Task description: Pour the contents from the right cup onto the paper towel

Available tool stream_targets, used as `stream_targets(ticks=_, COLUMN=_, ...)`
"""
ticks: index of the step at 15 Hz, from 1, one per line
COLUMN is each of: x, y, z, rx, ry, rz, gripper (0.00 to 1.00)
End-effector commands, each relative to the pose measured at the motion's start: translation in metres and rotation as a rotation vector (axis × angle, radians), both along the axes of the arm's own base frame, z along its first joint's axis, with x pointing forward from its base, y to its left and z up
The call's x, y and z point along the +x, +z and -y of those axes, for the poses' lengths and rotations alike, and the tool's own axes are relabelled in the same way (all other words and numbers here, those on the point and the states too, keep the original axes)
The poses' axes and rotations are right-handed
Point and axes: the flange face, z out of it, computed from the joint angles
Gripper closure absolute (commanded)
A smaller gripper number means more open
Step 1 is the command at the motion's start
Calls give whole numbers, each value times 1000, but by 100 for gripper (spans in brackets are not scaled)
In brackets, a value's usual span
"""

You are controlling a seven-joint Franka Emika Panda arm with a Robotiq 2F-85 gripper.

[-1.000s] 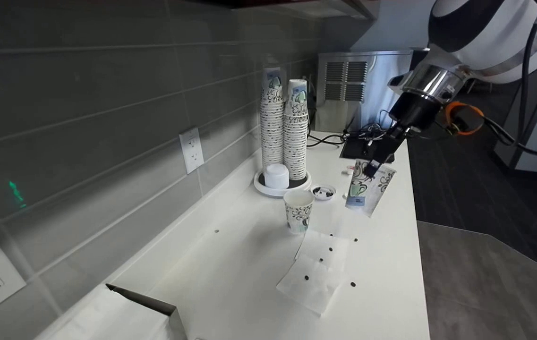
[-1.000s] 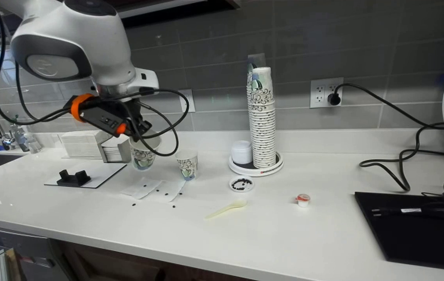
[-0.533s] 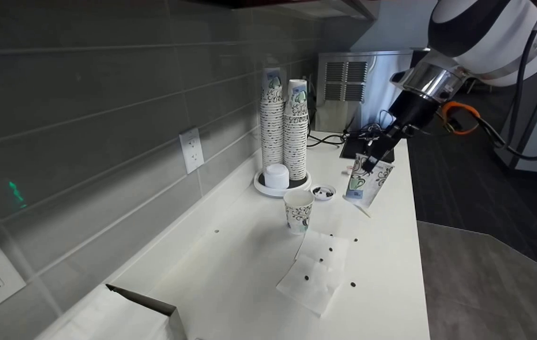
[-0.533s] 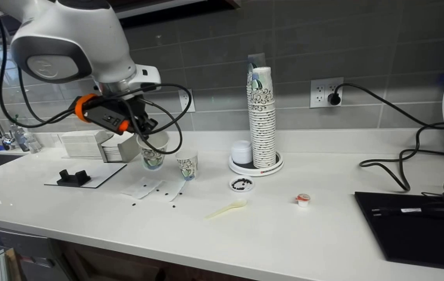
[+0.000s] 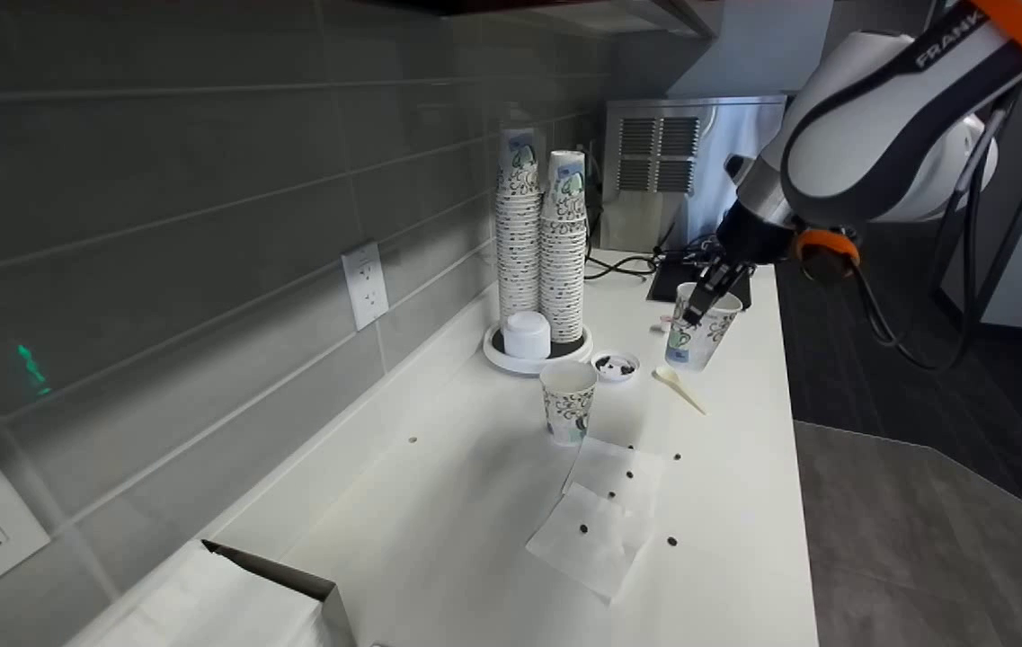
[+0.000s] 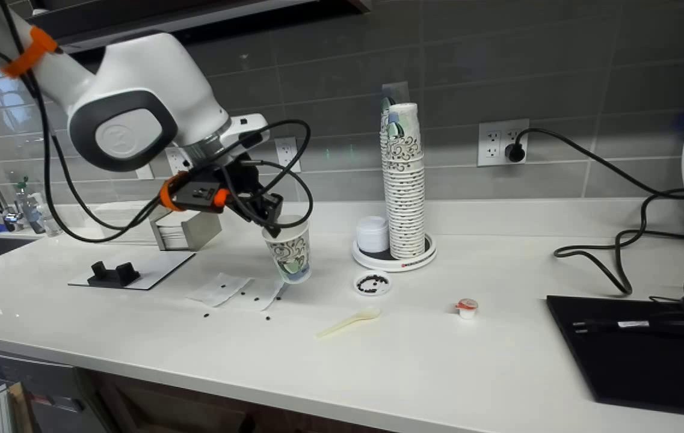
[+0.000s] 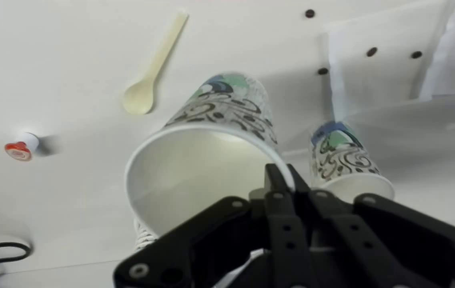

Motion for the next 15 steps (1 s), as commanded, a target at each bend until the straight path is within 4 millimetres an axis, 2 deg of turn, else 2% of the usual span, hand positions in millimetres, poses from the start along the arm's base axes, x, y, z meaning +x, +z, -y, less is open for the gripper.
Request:
stream_targets(ticks=1, x=20, y=-17, z=7, rx=-90, ry=-2, rz=-49, gripper=99)
stream_targets(ticks=4, x=38, y=-4, z=3, rx=-168, ry=5, rz=-78, gripper=99)
stream_targets(ticks=8, x=69, y=1, z=-21, rx=-175, ry=55, rz=-127, gripper=99)
stream_targets(ticks=10, x=84, y=-3, z=-35, rx=-151, ry=82, rz=-148, gripper=99)
stream_targets(ticks=15, x=113, y=-25, z=-41, rx=-104, ry=85, rz=-144, gripper=99)
